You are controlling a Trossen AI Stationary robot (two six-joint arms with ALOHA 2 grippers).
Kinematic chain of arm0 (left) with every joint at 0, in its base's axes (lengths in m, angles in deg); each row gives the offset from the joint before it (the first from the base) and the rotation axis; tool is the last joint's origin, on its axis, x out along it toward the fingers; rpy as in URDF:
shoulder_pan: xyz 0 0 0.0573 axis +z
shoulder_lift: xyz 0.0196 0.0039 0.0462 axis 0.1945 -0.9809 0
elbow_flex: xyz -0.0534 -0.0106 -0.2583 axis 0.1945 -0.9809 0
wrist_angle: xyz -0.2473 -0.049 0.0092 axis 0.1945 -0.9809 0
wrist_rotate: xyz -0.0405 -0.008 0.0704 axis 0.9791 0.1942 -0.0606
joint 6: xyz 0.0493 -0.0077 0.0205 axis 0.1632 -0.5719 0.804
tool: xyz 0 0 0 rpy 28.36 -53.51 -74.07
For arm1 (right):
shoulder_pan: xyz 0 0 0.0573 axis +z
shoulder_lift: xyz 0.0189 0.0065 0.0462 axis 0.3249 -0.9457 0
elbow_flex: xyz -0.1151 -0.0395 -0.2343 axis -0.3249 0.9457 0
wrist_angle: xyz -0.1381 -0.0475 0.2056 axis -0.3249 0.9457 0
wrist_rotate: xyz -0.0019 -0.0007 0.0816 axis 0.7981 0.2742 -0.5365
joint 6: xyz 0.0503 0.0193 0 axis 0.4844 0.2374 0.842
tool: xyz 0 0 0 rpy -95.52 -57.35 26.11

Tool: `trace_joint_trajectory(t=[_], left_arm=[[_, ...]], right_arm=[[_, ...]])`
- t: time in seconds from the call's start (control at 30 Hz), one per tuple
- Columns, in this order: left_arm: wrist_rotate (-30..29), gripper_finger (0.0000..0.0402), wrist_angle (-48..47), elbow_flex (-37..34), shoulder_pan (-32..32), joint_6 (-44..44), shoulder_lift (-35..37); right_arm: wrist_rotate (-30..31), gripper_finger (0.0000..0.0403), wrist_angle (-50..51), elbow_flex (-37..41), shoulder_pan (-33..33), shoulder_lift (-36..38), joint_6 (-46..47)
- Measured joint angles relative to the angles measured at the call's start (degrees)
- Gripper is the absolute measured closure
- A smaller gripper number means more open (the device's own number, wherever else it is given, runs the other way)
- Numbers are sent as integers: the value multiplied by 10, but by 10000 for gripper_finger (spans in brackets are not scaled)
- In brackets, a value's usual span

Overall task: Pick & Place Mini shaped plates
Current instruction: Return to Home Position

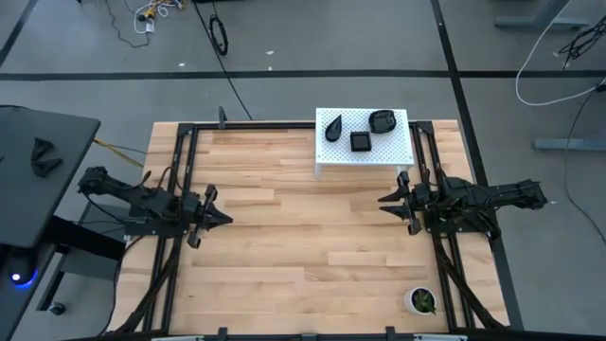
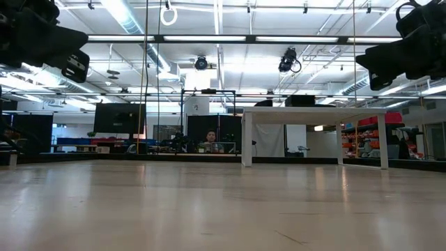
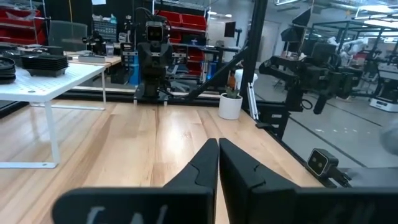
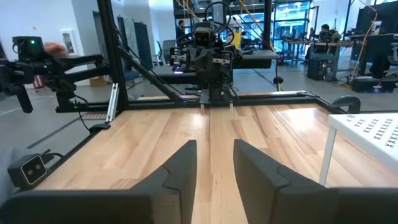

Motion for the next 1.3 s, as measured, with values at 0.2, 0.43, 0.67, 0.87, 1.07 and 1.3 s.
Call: trace_joint_trajectory(t=[0.2,0.43,0.67,0.87,1.07,1.3], left_arm=[[0,381,0,0,0,0,0],[-1,381,4,0,5,-4,14],[-2,381,3,0,58,21,15],[10,381,-11,0,73,45,14],[8,381,-13,0,73,54,14],[6,381,-14,0,73,56,14]], right_arm=[[0,293,0,0,0,0,0],[0,293,0,0,0,0,0],[0,293,0,0,0,0,0],[0,293,0,0,0,0,0],[0,293,0,0,0,0,0],[0,293,0,0,0,0,0]])
